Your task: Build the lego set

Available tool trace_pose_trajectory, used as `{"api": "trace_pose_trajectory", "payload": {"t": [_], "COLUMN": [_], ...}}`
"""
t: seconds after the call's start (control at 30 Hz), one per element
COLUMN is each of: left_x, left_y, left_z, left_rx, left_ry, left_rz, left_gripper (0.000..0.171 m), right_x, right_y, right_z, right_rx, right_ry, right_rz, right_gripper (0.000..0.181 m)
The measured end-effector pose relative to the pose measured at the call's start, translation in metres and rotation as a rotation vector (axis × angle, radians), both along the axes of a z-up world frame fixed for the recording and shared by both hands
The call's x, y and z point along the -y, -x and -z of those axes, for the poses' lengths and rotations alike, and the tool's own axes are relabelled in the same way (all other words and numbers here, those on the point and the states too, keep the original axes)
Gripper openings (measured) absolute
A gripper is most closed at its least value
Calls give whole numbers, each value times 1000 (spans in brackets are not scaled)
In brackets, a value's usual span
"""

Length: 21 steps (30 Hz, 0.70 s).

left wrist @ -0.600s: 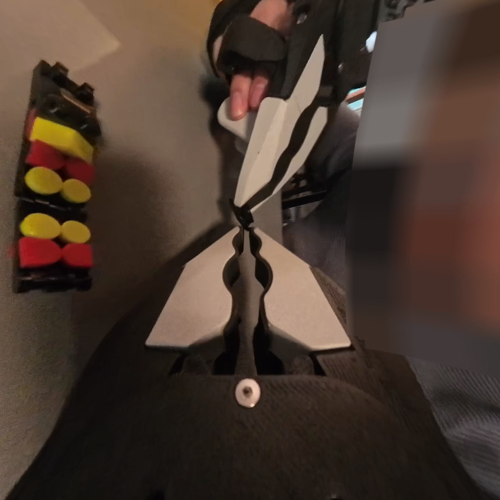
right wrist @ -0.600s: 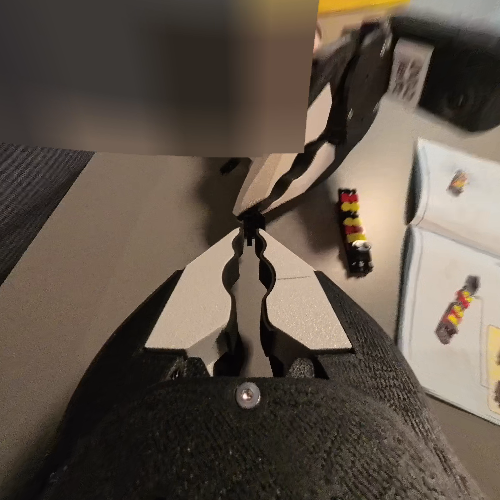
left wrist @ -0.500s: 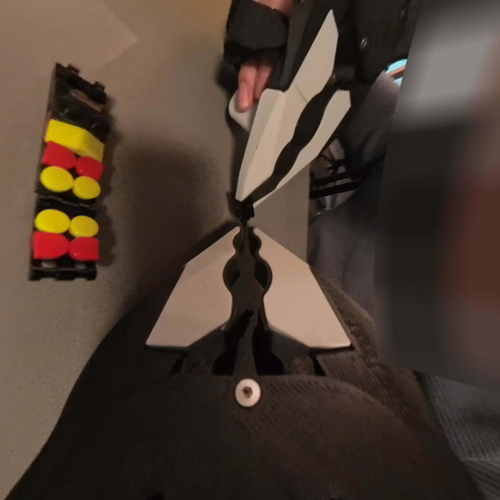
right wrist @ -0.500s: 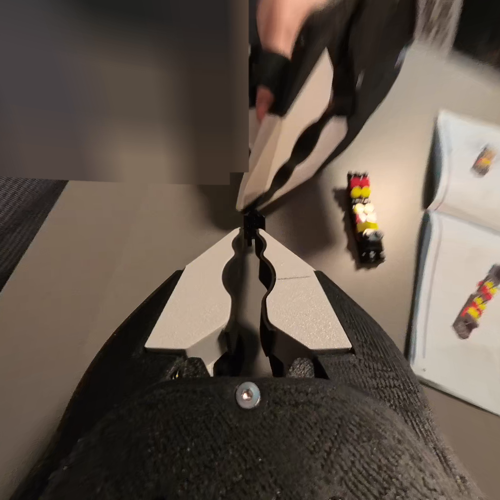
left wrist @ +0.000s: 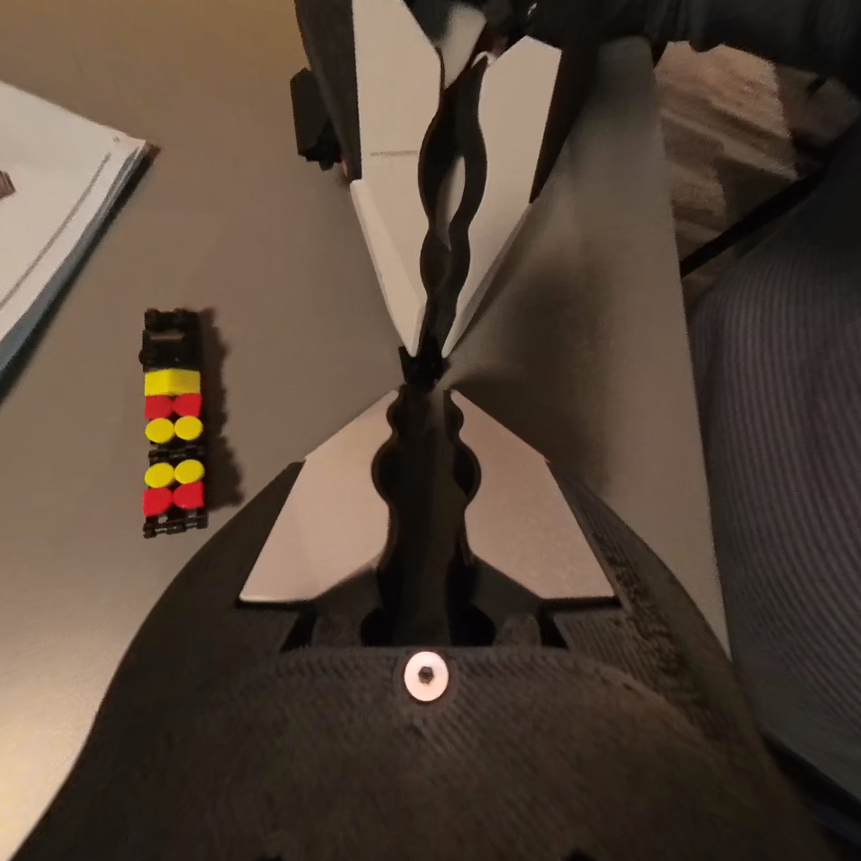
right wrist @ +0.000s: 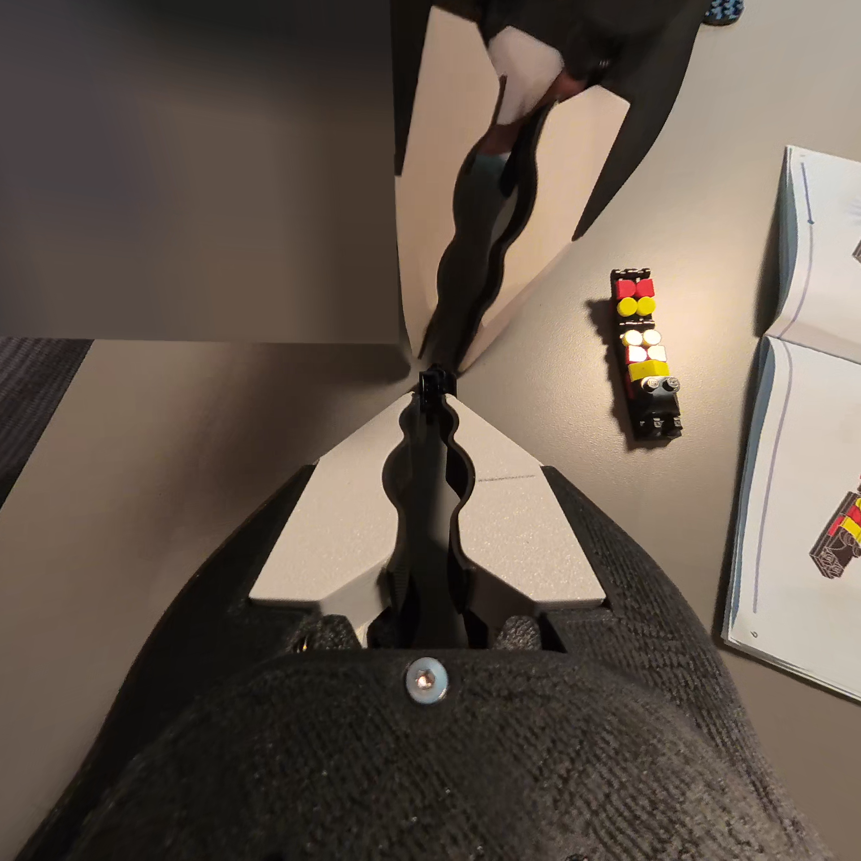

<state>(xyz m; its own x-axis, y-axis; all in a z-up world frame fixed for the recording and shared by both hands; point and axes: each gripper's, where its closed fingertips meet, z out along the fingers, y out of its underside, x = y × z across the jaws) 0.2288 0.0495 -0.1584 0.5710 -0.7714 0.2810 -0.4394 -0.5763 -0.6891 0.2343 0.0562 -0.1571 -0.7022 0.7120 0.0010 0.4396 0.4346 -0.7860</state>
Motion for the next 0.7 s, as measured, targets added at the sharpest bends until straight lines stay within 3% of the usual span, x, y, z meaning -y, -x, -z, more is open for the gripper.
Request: {"api": "trace_pose_trajectory", "payload": {"t": [0.27, 0.33, 0.4, 0.53, 0.7], "left_x": [1, 0, -1, 1, 1], "left_y": [0, -1, -1, -1, -3], "left_z": [-4, -8, -9, -16, -30], "left_rx": [91, 159, 231, 415, 590], "left_ry": [82, 127, 196, 380, 494], "left_rz": [-29, -54, -82, -121, -124], "left_gripper": [24, 23, 6, 3, 0], "right_x": [-3, -4, -2, -1, -2], "right_y": [3, 4, 4, 4, 4], "right_z": [-7, -9, -10, -11, -11], "right_rx": [-76, -110, -127, -140, -154], "right_ry": [-22, -50, -68, -63, -85], "right_rz": [5, 2, -7, -14, -14], "right_gripper": [7, 6, 7, 6, 6]}}
